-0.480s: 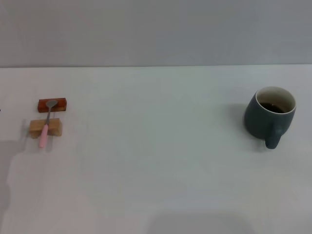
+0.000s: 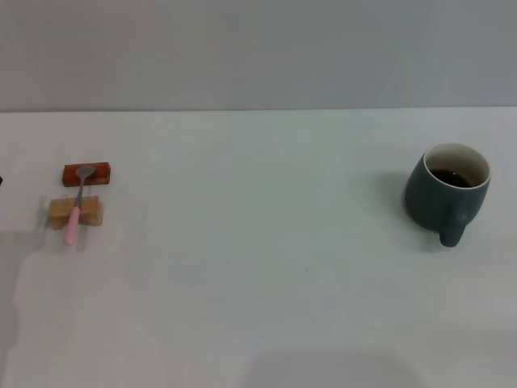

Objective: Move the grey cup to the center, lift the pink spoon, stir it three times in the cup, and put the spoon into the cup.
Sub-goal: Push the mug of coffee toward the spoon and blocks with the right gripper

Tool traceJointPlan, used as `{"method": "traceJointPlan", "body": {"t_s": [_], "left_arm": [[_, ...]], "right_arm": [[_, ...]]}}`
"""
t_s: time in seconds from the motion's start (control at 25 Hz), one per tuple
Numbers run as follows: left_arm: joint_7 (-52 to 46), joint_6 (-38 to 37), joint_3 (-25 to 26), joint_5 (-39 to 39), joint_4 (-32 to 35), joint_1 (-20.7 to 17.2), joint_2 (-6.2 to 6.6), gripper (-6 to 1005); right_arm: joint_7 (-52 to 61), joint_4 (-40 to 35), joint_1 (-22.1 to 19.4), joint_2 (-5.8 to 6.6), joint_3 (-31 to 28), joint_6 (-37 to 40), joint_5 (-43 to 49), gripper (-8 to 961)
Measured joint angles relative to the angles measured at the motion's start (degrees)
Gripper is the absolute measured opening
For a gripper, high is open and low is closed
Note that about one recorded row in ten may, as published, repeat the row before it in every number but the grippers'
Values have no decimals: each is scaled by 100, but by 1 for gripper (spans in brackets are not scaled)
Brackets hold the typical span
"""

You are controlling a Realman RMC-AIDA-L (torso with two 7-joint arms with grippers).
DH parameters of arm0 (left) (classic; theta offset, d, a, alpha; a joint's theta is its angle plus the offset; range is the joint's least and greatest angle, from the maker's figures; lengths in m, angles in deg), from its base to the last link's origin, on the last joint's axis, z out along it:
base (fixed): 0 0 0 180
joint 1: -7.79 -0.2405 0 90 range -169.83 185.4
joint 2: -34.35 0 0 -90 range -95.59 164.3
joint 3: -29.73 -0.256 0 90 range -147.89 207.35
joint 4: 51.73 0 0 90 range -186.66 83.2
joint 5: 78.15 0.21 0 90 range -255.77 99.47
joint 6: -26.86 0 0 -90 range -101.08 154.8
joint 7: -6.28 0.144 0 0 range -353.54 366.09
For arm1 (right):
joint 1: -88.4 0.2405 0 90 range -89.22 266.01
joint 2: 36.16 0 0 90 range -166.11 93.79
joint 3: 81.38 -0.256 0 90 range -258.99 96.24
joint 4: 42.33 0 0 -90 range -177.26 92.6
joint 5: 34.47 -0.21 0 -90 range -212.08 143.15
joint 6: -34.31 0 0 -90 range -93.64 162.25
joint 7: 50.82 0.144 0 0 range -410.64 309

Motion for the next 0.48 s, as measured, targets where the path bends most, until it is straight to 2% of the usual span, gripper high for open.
{"method": "traceJointPlan", "body": {"t_s": [0.08,0.2,0.28,0.32,0.48], "left_arm": [[0,5,0,-1,0,18,0,787],[0,6,0,1,0,29,0,787],[0,6,0,-1,0,46,0,787],[0,6,0,-1,0,46,0,787],[0,8,0,0,0,91,0,786]], "right_arm": [[2,-312,345,14,-7,-552,0,-1],[18,-407,554,30,-2,-959,0,-1],[14,-433,830,88,31,-1511,0,-1],[14,-433,830,88,31,-1511,0,-1],[2,-423,1261,169,197,-2219,0,-1]]}}
